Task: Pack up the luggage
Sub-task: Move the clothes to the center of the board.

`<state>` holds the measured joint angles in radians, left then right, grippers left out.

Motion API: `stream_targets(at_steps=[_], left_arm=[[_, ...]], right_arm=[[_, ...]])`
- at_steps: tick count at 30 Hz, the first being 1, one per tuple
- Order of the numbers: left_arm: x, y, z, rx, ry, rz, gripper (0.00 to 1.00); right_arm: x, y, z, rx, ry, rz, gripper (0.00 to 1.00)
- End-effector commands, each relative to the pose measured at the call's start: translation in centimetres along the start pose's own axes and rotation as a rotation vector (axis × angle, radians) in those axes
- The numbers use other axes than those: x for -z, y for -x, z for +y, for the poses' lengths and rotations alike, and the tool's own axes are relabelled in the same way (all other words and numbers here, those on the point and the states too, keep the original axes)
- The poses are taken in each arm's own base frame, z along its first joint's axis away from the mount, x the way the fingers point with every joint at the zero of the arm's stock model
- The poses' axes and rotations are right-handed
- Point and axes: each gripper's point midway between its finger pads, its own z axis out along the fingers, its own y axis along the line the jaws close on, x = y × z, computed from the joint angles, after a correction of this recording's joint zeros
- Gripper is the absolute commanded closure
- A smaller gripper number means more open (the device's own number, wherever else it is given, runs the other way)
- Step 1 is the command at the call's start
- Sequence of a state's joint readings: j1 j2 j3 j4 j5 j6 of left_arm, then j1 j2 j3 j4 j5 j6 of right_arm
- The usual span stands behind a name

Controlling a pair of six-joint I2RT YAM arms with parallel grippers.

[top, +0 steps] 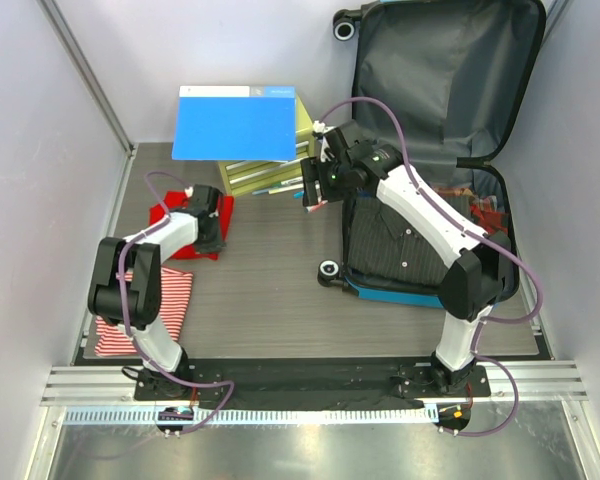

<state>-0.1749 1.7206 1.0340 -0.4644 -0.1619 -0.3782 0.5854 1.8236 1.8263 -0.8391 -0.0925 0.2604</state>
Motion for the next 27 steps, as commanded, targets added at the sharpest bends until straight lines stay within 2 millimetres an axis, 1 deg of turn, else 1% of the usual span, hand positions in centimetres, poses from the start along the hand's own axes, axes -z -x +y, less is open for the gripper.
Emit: stream_targets(at_steps=[1, 3, 5, 6, 7, 9, 10, 12, 14, 15, 16, 18, 19, 21, 22, 25, 27], left_arm=[[-0.5, -4.2, -4.9, -0.010, -0.148, 0.142, 1.00], [-0.2, -4.3, -5.9, -0.022, -0.162, 0.135, 1.00], [0.5, -4.8, -8.1, -0.038, -0.216, 0.144, 1.00], [0.5, -5.1, -8.7, -0.042, -0.229, 0.150, 1.00], [0.8, -5.3, -9.8, -0.059, -0.248, 0.150, 1.00], [0.9, -5.8, -11.2, -0.058, -0.275, 0.163, 1.00], [1.2, -6.1, -12.4, -0.077, -0.293, 0.162, 1.00], [1.3, -6.6, -13.7, -0.079, -0.314, 0.180, 1.00], [1.9, -6.9, -15.8, -0.076, -0.354, 0.191, 1.00], [2.4, -6.5, -16.9, -0.077, -0.386, 0.188, 1.00], [2.6, -7.1, -17.9, -0.092, -0.400, 0.196, 1.00], [3.2, -7.0, -19.4, -0.094, -0.427, 0.192, 1.00], [3.4, -7.4, -20.3, -0.107, -0.439, 0.197, 1.00], [3.9, -7.8, -21.4, -0.108, -0.460, 0.208, 1.00], [4.1, -8.4, -22.0, -0.123, -0.471, 0.218, 1.00], [4.4, -9.2, -22.7, -0.124, -0.477, 0.235, 1.00], [4.8, -9.4, -22.6, -0.118, -0.475, 0.241, 0.87]], right_arm=[[-0.2, 0.6, 0.4, 0.003, 0.014, -0.006, 0.26], [-0.5, 0.2, 0.3, -0.008, 0.011, 0.006, 0.26], [-0.6, -0.1, 0.3, -0.016, 0.013, 0.016, 0.26], [-0.8, -0.6, 0.2, -0.021, 0.009, 0.028, 0.26], [-0.9, -0.9, 0.1, -0.028, 0.008, 0.037, 0.26], [-1.1, -1.6, -0.1, -0.034, 0.001, 0.054, 0.26], [-1.2, -1.9, -0.2, -0.038, -0.002, 0.060, 0.26], [-1.4, -2.6, -0.5, -0.042, -0.012, 0.074, 0.27], [-1.5, -3.0, -0.6, -0.050, -0.011, 0.086, 0.27], [-1.6, -3.4, -0.7, -0.051, -0.014, 0.094, 0.26], [-1.7, -3.7, -0.7, -0.055, -0.010, 0.104, 0.26], [-1.8, -4.3, -0.7, -0.063, -0.011, 0.119, 0.27], [-1.8, -4.5, -0.8, -0.068, -0.011, 0.124, 0.26], [-2.0, -5.1, -0.8, -0.076, -0.013, 0.138, 0.26], [-2.2, -5.3, -0.8, -0.080, -0.009, 0.144, 0.26], [-2.6, -5.7, -0.8, -0.089, -0.005, 0.155, 0.26], [-3.1, -5.9, -0.8, -0.098, -0.002, 0.163, 0.26]])
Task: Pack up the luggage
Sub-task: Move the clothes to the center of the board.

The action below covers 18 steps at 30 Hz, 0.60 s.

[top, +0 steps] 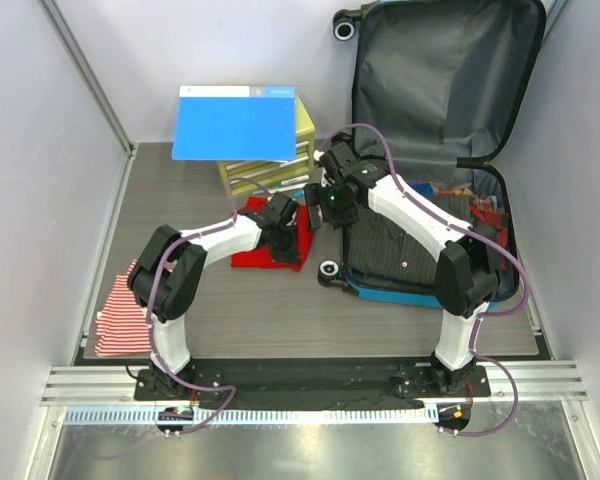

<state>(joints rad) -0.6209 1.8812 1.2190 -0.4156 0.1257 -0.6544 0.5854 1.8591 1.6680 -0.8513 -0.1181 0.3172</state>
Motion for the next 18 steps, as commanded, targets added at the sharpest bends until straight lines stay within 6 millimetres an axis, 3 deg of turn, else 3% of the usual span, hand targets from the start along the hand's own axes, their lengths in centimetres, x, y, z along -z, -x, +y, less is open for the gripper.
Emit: stream_targets(at_steps=[1, 2, 5, 8, 18], left_arm=[[0.1, -2.3, -0.8, 0.033, -0.015, 0.087, 0.77], [0.4, -2.2, -0.7, 0.033, -0.006, 0.078, 0.55], [1.7, -1.7, -0.7, 0.029, 0.002, 0.048, 0.33], [2.9, -1.3, -0.4, 0.023, 0.021, 0.024, 0.24], [6.4, -0.4, 2.0, 0.025, 0.071, -0.046, 0.20]], right_arm=[[0.5, 1.0, 1.2, -0.020, 0.050, -0.041, 0.26], [0.2, 1.1, 1.3, -0.024, 0.056, -0.040, 0.26], [-0.4, 1.4, 1.6, -0.041, 0.073, -0.044, 0.26], [-1.1, 1.4, 1.6, -0.064, 0.071, -0.041, 0.26], [-3.4, 1.2, 1.0, -0.110, 0.009, -0.037, 0.27]])
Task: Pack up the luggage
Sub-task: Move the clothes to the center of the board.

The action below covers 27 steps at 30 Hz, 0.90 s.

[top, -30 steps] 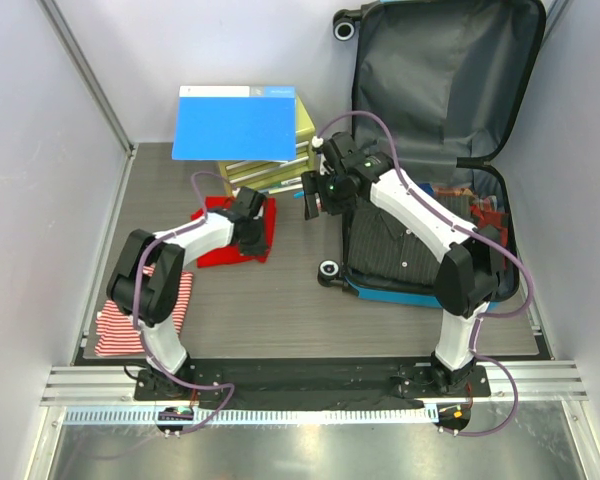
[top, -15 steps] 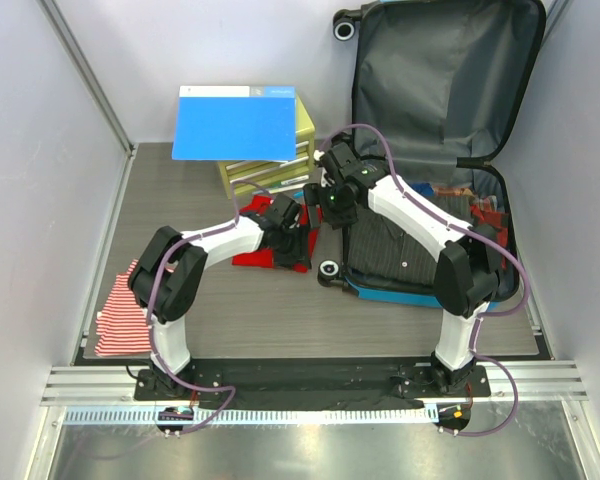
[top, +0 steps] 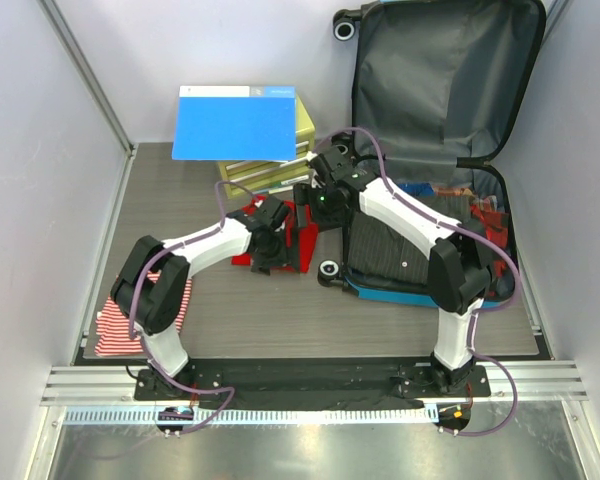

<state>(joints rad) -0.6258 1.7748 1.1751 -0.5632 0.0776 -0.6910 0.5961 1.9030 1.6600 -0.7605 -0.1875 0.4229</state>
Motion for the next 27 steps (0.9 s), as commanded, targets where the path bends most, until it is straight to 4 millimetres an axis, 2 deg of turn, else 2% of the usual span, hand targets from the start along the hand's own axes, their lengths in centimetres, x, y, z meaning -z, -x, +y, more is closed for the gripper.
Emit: stream_targets(at_steps=[1, 6, 8, 13, 20, 23, 27], left_arm=[[3.8, 2.1, 0.9, -0.004, -0.012, -0.104, 0.19], [4.6, 3.9, 3.8, 0.067, 0.009, -0.147, 0.19], [4.8, 4.7, 4.4, 0.062, 0.017, -0.164, 0.19], [5.0, 6.2, 6.8, 0.068, 0.048, -0.160, 0.19], [5.4, 7.1, 10.4, 0.085, 0.073, -0.164, 0.19], [6.1, 8.2, 10.3, 0.046, 0.066, -0.197, 0.19], [5.8, 10.2, 7.7, 0.059, -0.063, -0.239, 0.19]], right_arm=[[-1.6, 0.9, -1.5, -0.019, -0.094, -0.044, 0.27], [-2.7, 0.4, -1.8, -0.042, -0.152, -0.045, 0.27], [-3.3, 0.2, -2.7, -0.057, -0.202, -0.052, 0.27], [-3.9, 0.3, -3.6, -0.108, -0.256, -0.068, 0.27], [-2.7, 1.6, -3.9, -0.188, -0.281, -0.133, 0.27], [-2.5, 1.7, -4.1, -0.205, -0.294, -0.145, 0.27], [-3.2, 1.4, -4.6, -0.191, -0.319, -0.119, 0.27]])
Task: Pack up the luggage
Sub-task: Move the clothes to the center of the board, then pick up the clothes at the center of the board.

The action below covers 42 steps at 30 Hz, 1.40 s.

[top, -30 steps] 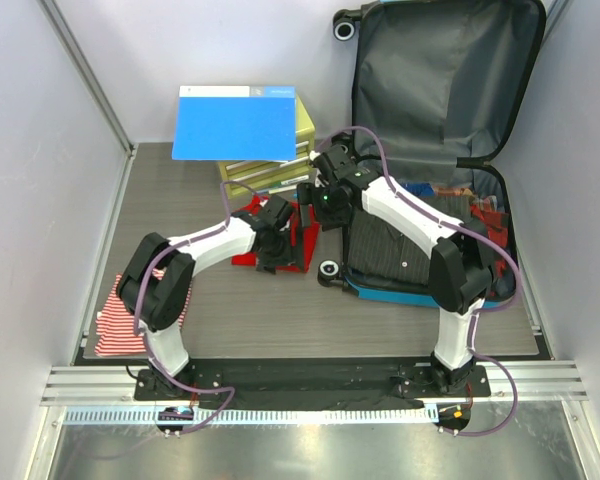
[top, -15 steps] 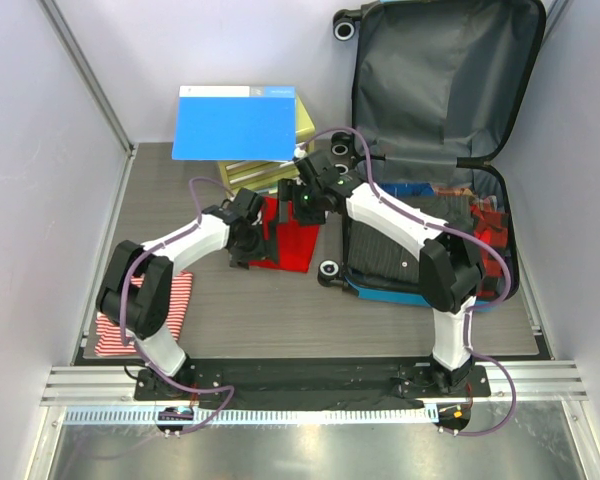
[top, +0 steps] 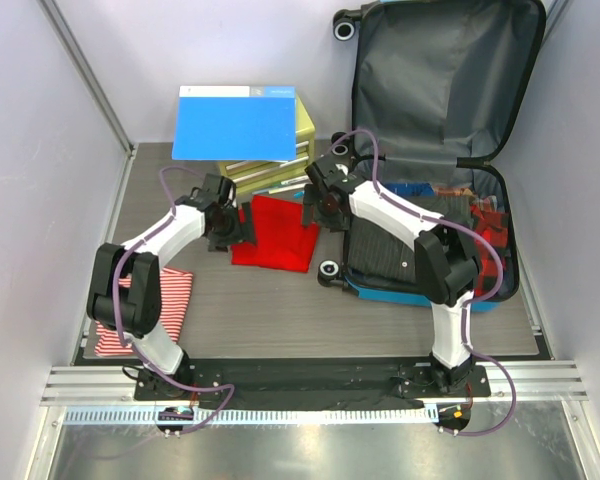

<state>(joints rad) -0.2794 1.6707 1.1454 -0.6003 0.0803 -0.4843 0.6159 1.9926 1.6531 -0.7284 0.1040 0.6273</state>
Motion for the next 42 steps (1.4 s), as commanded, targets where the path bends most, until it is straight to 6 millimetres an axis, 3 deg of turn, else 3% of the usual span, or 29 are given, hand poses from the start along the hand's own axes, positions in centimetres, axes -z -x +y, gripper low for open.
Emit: stream_targets(at_steps=[1, 6, 13, 20, 29, 37, 40, 42], left_arm=[[0.9, 4.3, -4.4, -0.025, -0.184, -0.122, 0.19], [-0.2, 5.4, -5.7, -0.040, -0.244, -0.144, 0.20], [-2.4, 3.0, -4.9, -0.033, -0.255, -0.077, 0.20], [-2.4, 1.6, -3.9, -0.029, -0.231, -0.042, 0.20], [-2.5, -0.1, -3.1, -0.030, -0.218, -0.007, 0.20], [-2.3, -0.5, -3.0, -0.033, -0.218, -0.007, 0.20], [-2.2, -0.4, -3.0, -0.035, -0.221, -0.009, 0.20], [-2.0, -0.3, -3.1, -0.039, -0.220, -0.009, 0.20]], right_arm=[[0.0, 0.4, -0.4, -0.006, -0.047, -0.017, 0.27], [-2.2, -1.4, 0.5, -0.032, -0.039, 0.040, 0.27], [-4.1, -1.3, 1.0, -0.022, -0.050, 0.046, 0.27], [-5.6, -2.5, 0.7, -0.022, -0.050, 0.092, 0.27], [-6.2, -3.5, 2.7, -0.043, 0.074, 0.122, 0.33], [-7.4, -4.5, 2.2, -0.043, 0.071, 0.157, 0.43], [-7.9, -5.0, 2.0, -0.043, 0.072, 0.178, 0.51], [-7.8, -5.3, 2.1, -0.048, 0.083, 0.196, 0.62]])
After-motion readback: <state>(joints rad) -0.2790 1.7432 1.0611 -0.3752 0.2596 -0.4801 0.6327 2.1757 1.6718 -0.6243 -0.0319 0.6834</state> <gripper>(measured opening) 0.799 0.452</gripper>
